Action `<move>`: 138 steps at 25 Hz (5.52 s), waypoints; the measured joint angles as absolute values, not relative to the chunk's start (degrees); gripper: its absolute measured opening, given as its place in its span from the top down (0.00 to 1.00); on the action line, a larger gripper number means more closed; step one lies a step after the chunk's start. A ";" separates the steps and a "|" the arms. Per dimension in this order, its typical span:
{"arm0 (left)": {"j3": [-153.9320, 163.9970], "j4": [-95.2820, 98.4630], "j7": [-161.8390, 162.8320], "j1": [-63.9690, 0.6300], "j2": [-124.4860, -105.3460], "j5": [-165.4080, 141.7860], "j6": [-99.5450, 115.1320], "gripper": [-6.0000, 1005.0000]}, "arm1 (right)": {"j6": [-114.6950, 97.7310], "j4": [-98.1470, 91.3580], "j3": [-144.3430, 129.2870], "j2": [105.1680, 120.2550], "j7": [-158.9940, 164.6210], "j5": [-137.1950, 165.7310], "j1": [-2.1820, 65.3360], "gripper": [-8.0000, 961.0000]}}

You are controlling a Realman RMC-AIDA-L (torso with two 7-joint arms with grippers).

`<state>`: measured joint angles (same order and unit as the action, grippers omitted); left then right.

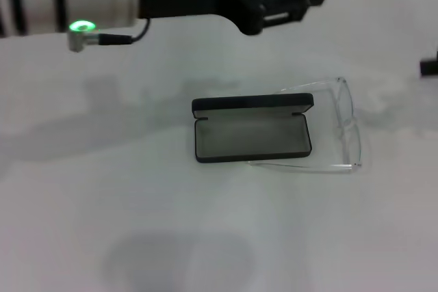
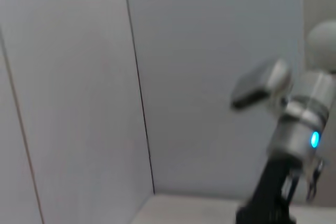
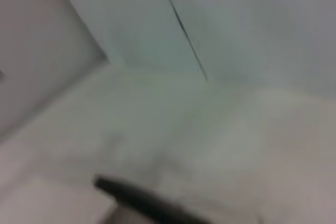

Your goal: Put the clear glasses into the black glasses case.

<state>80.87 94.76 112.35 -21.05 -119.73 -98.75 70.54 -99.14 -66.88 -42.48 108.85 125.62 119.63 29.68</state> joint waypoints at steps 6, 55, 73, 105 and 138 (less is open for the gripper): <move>78.21 93.12 106.48 -17.55 -119.80 -92.27 71.87 0.52 | -100.70 -69.87 -52.12 108.89 141.01 132.63 36.32 0.26; 77.78 82.05 93.13 -18.09 -119.70 -88.14 76.02 0.52 | -88.52 -42.08 -57.98 112.34 155.54 153.46 59.26 0.39; 77.78 77.68 89.21 -18.13 -119.70 -84.47 76.28 0.53 | -85.02 -36.60 -59.06 113.20 155.53 155.04 61.16 0.43; 77.07 76.29 89.12 -17.51 -119.71 -83.01 76.90 0.53 | -86.79 -37.22 -59.22 113.21 156.06 157.83 59.37 0.63; 76.47 76.20 89.56 -17.32 -119.71 -83.06 76.97 0.53 | -89.63 -53.62 -59.30 113.44 152.65 157.54 48.28 0.91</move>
